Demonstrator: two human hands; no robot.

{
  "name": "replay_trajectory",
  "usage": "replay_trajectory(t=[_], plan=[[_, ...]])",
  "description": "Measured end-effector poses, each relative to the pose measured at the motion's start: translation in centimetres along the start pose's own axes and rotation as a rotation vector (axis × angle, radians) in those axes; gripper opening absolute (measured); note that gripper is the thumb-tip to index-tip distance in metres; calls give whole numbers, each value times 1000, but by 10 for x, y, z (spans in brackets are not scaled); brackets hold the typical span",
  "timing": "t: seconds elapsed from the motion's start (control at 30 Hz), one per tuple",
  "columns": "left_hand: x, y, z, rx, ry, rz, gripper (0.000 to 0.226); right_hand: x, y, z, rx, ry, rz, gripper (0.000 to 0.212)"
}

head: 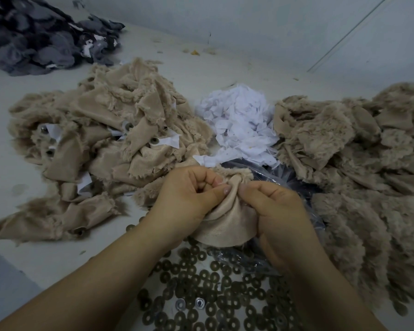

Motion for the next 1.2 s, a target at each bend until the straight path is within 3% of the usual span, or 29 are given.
replay_trajectory(t=[0.17, 0.47, 0.6, 0.8, 1.0, 1.2], plan=[[-2, 2, 0, -3, -14, -21, 15, -4, -2, 1, -40, -91, 135, 32], [-4, 5, -1, -29, -7, -63, 16, -7, -9, 0, 3, -185, 175, 28], [-4, 6, -1, -14, 1, -128, 12, -5, -9, 3, -86, -218, 282, 28], [-6, 3, -2, 53, -9, -262, 9, -11, -11, -2, -106, -404, 294, 30], [-9, 2, -2, 61, -24, -280, 10, -6, -8, 4, -36, -278, 291, 41], [-10, 8, -3, 5, -16, -203, 9, 0, -15, 3, 135, -140, 133, 28]])
Point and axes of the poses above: each hand's wrist, its own z-axis towards the middle knuckle, its own x-axis out of the back of the hand, y = z × x, the point moved 7 cm from there along z, towards the middle knuckle, and after that the axes turned 9 degrees about -z, right-handed, at the moved point
